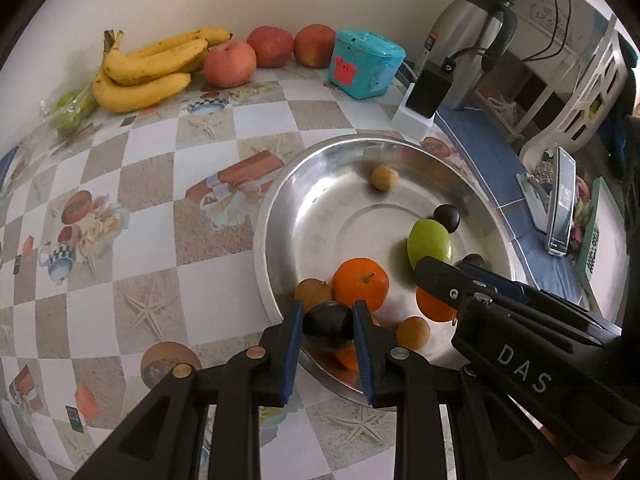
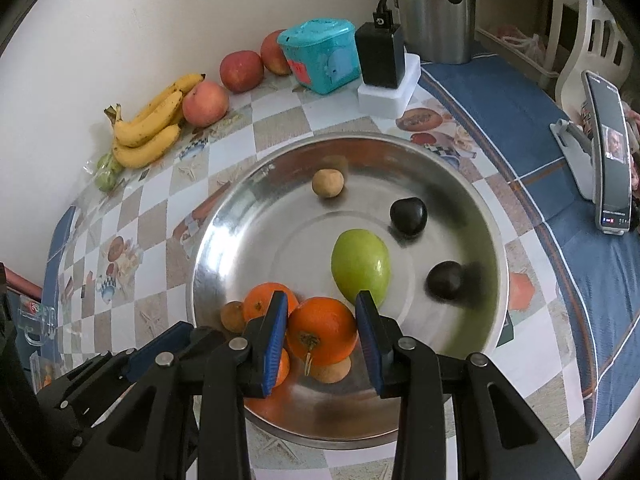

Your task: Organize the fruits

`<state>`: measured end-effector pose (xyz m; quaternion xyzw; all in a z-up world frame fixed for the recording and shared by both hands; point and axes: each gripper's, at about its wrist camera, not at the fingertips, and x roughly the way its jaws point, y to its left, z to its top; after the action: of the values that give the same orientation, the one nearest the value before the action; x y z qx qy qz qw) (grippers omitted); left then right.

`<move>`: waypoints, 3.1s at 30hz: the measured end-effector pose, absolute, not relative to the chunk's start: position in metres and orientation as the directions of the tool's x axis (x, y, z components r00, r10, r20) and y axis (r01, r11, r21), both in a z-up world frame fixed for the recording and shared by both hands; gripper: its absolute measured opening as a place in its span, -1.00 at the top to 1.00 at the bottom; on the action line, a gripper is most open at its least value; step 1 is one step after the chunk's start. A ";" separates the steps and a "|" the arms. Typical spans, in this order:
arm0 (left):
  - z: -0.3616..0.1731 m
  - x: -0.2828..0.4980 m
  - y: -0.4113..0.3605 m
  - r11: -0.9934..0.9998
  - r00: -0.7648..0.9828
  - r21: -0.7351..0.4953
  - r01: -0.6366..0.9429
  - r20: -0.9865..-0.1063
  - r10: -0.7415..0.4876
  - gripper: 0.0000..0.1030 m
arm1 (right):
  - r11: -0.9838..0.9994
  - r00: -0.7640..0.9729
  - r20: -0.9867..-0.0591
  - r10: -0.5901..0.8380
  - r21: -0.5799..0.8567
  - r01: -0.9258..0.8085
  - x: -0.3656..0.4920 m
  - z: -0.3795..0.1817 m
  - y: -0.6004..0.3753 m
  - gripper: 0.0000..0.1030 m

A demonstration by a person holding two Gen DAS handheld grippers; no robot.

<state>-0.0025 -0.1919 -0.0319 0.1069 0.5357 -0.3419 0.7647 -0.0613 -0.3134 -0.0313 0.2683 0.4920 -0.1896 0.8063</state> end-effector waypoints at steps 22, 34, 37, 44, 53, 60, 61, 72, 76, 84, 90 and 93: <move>-0.035 0.001 -0.189 0.753 0.174 -0.223 0.619 -0.896 -0.408 0.14 | 0.787 0.451 -0.892 -0.037 0.253 0.563 -0.058 -0.030 -0.314 0.28; -0.035 0.019 -0.170 0.803 0.174 -0.245 0.543 -0.903 -0.393 0.14 | 0.782 0.458 -0.888 -0.043 0.256 0.569 -0.060 -0.028 -0.316 0.28; -0.033 0.026 -0.161 0.822 0.187 -0.253 0.510 -0.901 -0.393 0.14 | 0.784 0.457 -0.889 -0.041 0.255 0.566 -0.059 -0.028 -0.315 0.29; -0.033 0.045 -0.136 0.904 0.285 -0.142 0.404 -0.919 -0.272 -0.45 | 0.808 0.450 -0.893 -0.024 0.247 0.535 -0.053 -0.030 -0.307 0.28; -0.036 0.062 -0.112 0.951 0.358 -0.023 0.310 -0.923 -0.139 -0.93 | 0.847 0.422 -0.905 -0.047 0.188 0.498 -0.044 -0.033 -0.293 -0.40; -0.038 0.065 -0.107 0.955 0.380 0.017 0.295 -0.919 -0.101 -1.00 | 0.866 0.406 -0.911 -0.066 0.150 0.477 -0.041 -0.035 -0.286 -0.42; -0.038 0.065 -0.107 0.955 0.385 0.021 0.296 -0.918 -0.099 -1.00 | 0.869 0.405 -0.911 -0.070 0.144 0.473 -0.040 -0.036 -0.285 -0.42; -0.030 0.062 -0.101 0.948 0.520 0.189 0.257 -0.854 0.029 -1.00 | 0.887 0.425 -0.902 -0.076 0.134 0.443 -0.037 -0.033 -0.274 -0.94; -0.025 0.062 -0.088 0.957 0.534 0.181 0.227 -0.845 0.033 -1.00 | 0.889 0.441 -0.896 -0.057 0.155 0.430 -0.036 -0.031 -0.270 -0.94; -0.030 0.056 -0.078 0.948 0.526 0.251 0.197 -0.843 0.114 -1.00 | 0.890 0.483 -0.875 -0.015 0.209 0.405 -0.037 -0.027 -0.261 -0.94; -0.032 0.047 -0.075 0.935 0.525 0.288 0.208 -0.839 0.142 -1.00 | 0.893 0.476 -0.880 -0.001 0.213 0.396 -0.043 -0.031 -0.255 -0.94; -0.033 0.043 -0.072 0.929 0.519 0.306 0.211 -0.840 0.159 -1.00 | 0.894 0.468 -0.884 0.002 0.211 0.395 -0.047 -0.032 -0.252 -0.94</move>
<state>0.0426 -0.0719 -0.0334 0.1884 0.4899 -0.0153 0.8510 -0.0469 -0.2520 -0.0318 0.1975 0.5023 -0.1180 0.8335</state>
